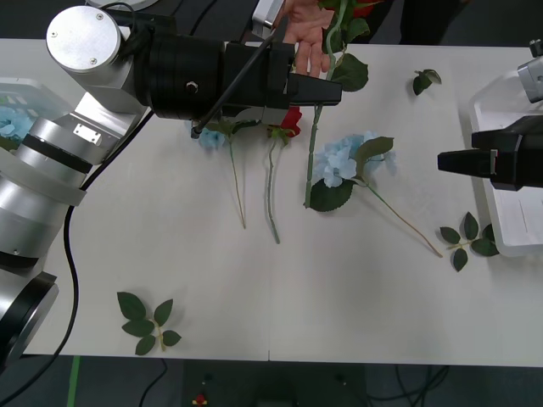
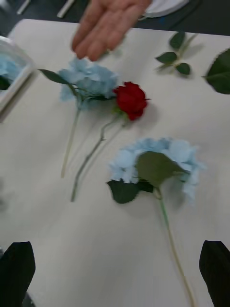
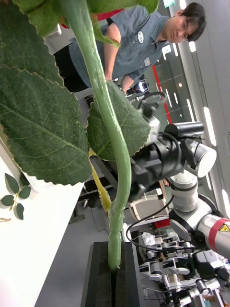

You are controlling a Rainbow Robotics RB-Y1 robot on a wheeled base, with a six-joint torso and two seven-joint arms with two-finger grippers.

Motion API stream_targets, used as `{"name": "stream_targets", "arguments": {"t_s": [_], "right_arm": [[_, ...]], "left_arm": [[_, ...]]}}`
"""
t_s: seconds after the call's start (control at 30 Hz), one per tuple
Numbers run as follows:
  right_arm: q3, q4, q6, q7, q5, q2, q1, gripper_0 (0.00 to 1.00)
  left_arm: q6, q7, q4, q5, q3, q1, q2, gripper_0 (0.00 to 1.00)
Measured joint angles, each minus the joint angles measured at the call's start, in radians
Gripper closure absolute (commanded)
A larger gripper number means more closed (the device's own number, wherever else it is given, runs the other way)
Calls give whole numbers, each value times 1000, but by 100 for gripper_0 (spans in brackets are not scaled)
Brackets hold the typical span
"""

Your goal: Place the red flowers into the right box and the blue flowers into the left box. If a person shows an open palm, hand one flower to the person first, then continue sorting.

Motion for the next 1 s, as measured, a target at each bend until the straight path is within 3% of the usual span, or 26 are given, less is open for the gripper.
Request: {"name": "stream_targets", "arguments": {"t_s": [0.33, 0.63, 1.0], "right_arm": [[-33, 31, 146, 95, -383, 3, 3, 0], [-20, 31, 180, 95, -493, 84, -25, 0], [247, 78, 28, 95, -436, 160, -183, 0]], "left_arm": [[0, 0, 0, 1, 0, 0, 0, 100], [0, 0, 0, 1, 0, 0, 0, 100], [0, 0, 0, 1, 0, 2, 1, 100]]}}
